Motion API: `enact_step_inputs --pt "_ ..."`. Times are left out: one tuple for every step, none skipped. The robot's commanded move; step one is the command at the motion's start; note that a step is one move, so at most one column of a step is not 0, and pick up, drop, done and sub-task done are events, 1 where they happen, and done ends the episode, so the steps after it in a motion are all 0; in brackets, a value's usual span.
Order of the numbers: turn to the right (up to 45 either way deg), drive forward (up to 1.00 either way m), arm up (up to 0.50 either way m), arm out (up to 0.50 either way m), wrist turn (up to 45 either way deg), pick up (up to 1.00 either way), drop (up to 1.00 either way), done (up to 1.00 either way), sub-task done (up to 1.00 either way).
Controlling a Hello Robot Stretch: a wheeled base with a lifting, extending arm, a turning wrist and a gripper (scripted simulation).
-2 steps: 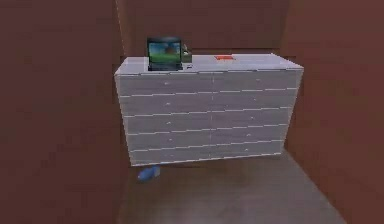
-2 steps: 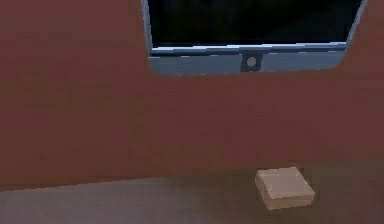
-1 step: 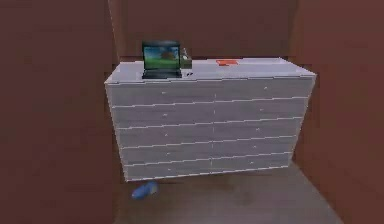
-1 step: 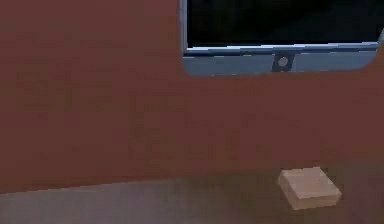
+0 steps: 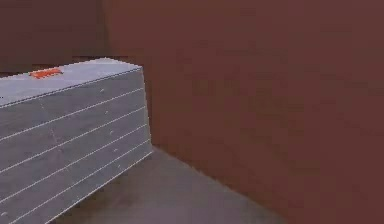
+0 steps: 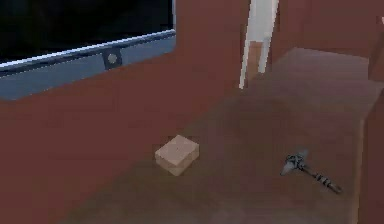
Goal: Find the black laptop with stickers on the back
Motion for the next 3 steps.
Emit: enact_step_inputs --pt "36.0 0.0 0.0 0.0 0.0 0.0 0.0 0.0 0.0" --pt "0.0 0.15 0.0 0.0 0.0 0.0 0.0 0.0 0.0" --pt "-45.0 0.0 0.0 0.0 0.0 0.0 0.0 0.0 0.0"
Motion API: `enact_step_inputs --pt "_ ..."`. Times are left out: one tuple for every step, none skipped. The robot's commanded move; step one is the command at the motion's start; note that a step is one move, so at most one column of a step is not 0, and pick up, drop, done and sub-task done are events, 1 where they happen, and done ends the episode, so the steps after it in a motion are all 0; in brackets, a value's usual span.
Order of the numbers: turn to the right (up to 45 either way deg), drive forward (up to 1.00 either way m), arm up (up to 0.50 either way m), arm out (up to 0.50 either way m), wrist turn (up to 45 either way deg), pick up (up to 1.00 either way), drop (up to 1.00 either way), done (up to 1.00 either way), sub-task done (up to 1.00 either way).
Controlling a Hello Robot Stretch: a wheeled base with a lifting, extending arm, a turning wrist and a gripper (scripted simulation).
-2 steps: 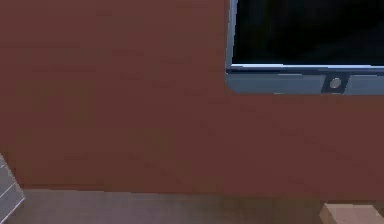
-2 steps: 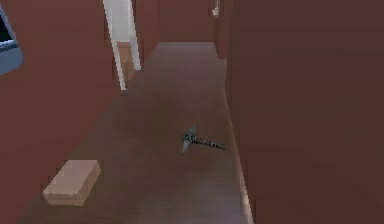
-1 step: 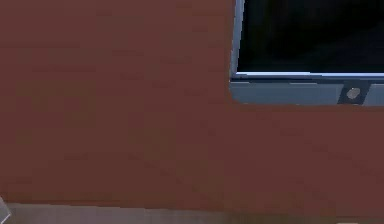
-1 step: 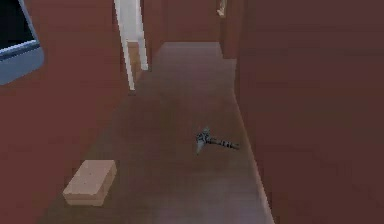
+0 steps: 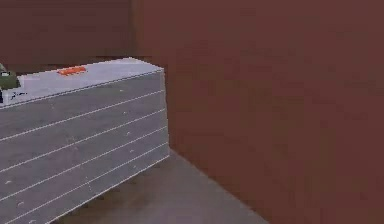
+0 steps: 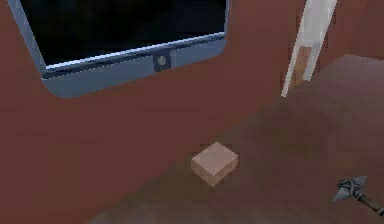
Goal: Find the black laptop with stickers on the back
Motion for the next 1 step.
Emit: enact_step_inputs --pt "-21.0 0.0 0.0 0.0 0.0 0.0 0.0 0.0 0.0"
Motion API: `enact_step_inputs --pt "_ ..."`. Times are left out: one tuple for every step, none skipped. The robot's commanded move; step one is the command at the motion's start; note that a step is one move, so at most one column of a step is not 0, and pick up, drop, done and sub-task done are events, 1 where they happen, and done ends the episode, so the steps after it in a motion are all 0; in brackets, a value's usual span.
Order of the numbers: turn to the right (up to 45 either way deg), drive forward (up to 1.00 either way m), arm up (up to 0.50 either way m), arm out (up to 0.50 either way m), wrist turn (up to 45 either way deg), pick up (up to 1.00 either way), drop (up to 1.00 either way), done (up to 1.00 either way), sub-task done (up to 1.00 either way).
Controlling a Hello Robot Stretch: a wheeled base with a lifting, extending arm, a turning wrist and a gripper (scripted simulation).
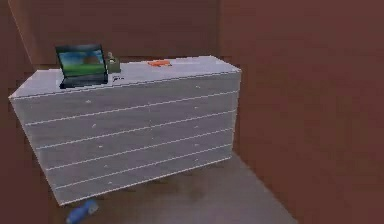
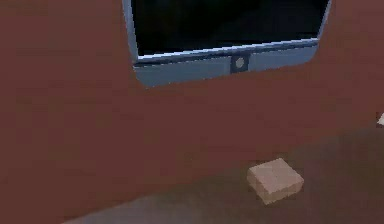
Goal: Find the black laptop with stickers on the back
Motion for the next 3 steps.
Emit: enact_step_inputs --pt "0.0 0.85 0.0 0.0 0.0 0.0 0.0 0.0 0.0" --pt "-45.0 0.0 0.0 0.0 0.0 0.0 0.0 0.0 0.0" --pt "0.0 0.0 0.0 0.0 0.0 0.0 0.0 1.0 0.0"
